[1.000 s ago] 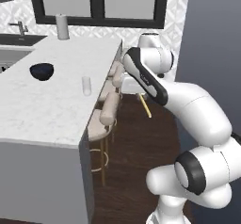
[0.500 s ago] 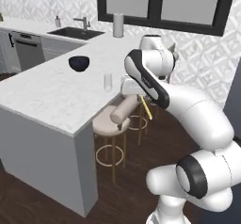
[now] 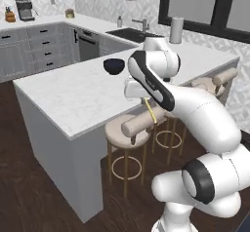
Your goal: Take a straw from the drawer in front and place it inside the glass cup on the dining counter.
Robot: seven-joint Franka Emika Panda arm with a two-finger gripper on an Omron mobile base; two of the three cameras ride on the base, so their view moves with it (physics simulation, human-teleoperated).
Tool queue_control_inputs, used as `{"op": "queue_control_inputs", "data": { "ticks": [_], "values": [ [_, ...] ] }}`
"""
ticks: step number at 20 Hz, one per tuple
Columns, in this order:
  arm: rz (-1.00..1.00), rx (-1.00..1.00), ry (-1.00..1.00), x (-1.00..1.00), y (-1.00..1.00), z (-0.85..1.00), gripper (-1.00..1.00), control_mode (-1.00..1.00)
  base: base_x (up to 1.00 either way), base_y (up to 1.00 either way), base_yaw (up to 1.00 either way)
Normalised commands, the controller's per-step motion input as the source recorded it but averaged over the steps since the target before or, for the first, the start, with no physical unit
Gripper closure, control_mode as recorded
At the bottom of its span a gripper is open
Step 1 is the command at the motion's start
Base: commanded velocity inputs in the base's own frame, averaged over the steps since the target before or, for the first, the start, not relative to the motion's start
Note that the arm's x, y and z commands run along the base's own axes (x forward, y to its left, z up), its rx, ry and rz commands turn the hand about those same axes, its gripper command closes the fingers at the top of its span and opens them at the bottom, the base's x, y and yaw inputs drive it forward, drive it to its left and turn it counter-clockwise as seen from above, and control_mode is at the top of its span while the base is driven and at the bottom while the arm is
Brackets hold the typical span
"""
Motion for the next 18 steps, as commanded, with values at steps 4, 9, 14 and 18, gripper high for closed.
{"op": "queue_control_inputs", "data": {
  "ticks": [4, 9, 14, 18],
  "values": [
    [0.00, 0.00, 0.00, 0.00, 0.00, 0.00, 1.00, 1.00, 0.09, -1.00, 0.52],
    [0.00, 0.00, 0.00, 0.00, 0.00, 0.00, 1.00, 1.00, 0.32, -0.97, 0.48],
    [0.00, 0.00, 0.00, 0.00, 0.00, 0.00, 1.00, 1.00, 0.50, -0.75, 0.41],
    [0.00, 0.00, 0.00, 0.00, 0.00, 0.00, 1.00, 1.00, 0.58, -0.55, 0.37]
  ]
}}
